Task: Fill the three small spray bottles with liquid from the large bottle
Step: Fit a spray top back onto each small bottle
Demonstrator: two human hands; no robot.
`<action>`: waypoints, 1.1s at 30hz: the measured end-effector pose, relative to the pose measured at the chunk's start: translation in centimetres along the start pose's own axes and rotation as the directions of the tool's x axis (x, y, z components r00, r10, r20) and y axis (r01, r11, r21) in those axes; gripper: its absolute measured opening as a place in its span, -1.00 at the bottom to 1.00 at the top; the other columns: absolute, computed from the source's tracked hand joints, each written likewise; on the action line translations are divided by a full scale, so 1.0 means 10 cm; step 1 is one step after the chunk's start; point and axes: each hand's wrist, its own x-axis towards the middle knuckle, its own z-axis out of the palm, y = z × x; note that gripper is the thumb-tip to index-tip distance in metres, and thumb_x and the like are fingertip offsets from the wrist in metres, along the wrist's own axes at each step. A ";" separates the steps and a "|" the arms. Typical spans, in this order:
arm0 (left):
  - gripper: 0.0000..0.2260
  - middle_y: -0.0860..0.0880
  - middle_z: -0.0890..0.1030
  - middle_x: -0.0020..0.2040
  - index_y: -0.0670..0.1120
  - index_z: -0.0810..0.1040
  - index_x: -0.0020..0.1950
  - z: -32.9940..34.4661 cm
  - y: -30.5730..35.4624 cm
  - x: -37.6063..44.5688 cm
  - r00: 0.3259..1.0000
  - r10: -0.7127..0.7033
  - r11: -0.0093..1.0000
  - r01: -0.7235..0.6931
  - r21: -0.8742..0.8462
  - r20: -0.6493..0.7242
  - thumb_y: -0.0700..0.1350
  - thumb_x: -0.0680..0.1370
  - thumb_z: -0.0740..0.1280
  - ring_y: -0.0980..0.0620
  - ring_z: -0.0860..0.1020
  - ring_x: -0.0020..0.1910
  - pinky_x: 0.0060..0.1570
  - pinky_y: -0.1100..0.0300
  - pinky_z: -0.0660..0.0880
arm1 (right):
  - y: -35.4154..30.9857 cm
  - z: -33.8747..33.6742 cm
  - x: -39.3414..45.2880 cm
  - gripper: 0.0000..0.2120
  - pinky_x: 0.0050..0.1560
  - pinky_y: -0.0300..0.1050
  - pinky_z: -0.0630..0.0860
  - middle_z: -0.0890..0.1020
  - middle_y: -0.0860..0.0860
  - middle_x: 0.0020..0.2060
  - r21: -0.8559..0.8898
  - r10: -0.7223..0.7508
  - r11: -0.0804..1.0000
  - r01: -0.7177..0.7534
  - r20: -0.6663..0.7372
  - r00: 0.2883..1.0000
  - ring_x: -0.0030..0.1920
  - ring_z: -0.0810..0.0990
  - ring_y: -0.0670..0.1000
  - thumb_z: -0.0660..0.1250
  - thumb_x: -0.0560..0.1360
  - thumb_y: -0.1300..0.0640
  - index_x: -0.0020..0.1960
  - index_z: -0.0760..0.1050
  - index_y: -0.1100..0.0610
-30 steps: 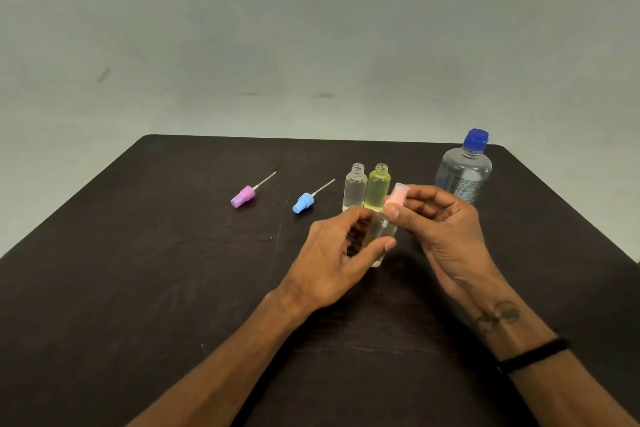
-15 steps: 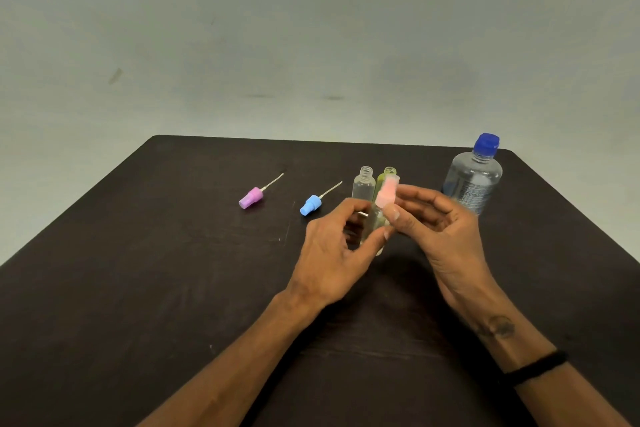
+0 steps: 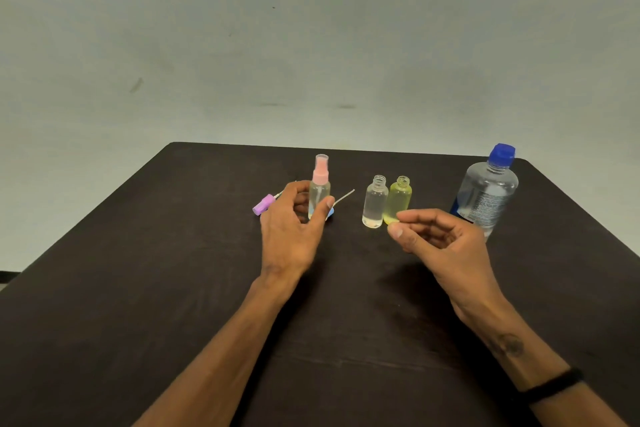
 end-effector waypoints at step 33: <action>-0.90 0.12 0.67 -0.03 0.01 0.64 0.04 0.00 -0.01 -0.13 0.979 0.165 0.888 -0.200 0.414 0.119 -0.05 0.57 0.51 0.12 0.62 -0.06 -0.01 0.14 0.57 | -0.03 0.01 -0.02 -0.67 0.10 -0.01 0.64 0.80 0.06 -0.10 0.024 0.009 1.000 -0.009 0.019 1.000 -0.06 0.75 -0.05 0.62 0.34 0.01 0.05 0.75 0.12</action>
